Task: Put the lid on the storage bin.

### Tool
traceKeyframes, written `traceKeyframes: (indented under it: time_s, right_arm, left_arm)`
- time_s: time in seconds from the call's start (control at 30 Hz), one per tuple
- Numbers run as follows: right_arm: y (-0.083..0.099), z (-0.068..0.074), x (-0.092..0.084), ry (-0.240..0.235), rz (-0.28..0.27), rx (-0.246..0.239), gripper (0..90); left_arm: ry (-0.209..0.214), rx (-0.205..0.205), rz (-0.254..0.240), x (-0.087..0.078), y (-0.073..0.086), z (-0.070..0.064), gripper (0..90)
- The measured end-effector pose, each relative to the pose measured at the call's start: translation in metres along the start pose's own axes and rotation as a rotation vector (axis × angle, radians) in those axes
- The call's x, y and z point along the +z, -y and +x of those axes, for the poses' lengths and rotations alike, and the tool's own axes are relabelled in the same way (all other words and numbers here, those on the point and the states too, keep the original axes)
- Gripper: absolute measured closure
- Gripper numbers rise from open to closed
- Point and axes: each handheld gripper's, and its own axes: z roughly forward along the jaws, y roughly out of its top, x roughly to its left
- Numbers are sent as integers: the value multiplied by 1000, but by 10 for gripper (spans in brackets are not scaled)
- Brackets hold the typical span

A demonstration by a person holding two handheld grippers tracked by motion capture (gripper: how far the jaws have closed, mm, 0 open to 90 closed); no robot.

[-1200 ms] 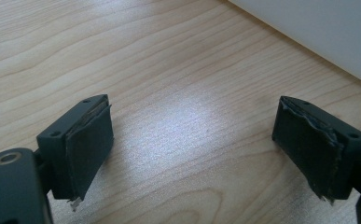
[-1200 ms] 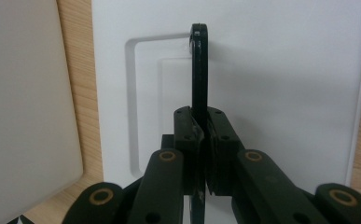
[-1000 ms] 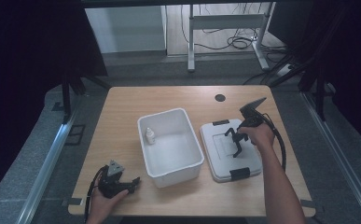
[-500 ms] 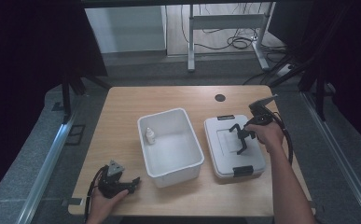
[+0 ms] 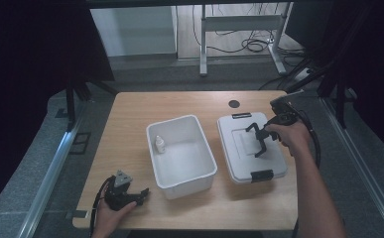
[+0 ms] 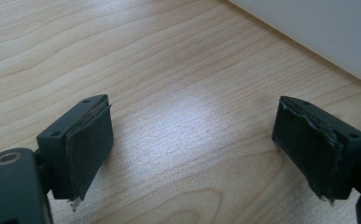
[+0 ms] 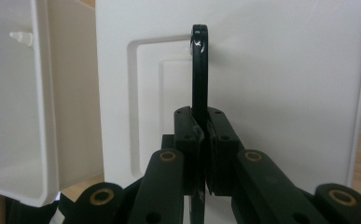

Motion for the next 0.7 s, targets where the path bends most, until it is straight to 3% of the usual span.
traceKeyframes:
  time_s: [0.4,0.7]
  right_arm:
    - [-1,18,-38,-2,-47,-14,850]
    - [-5,33,-44,-12,-50,-22,850]
  left_arm:
    - [1,0,2,0,0,0,122]
    - [1,0,2,0,0,0,122]
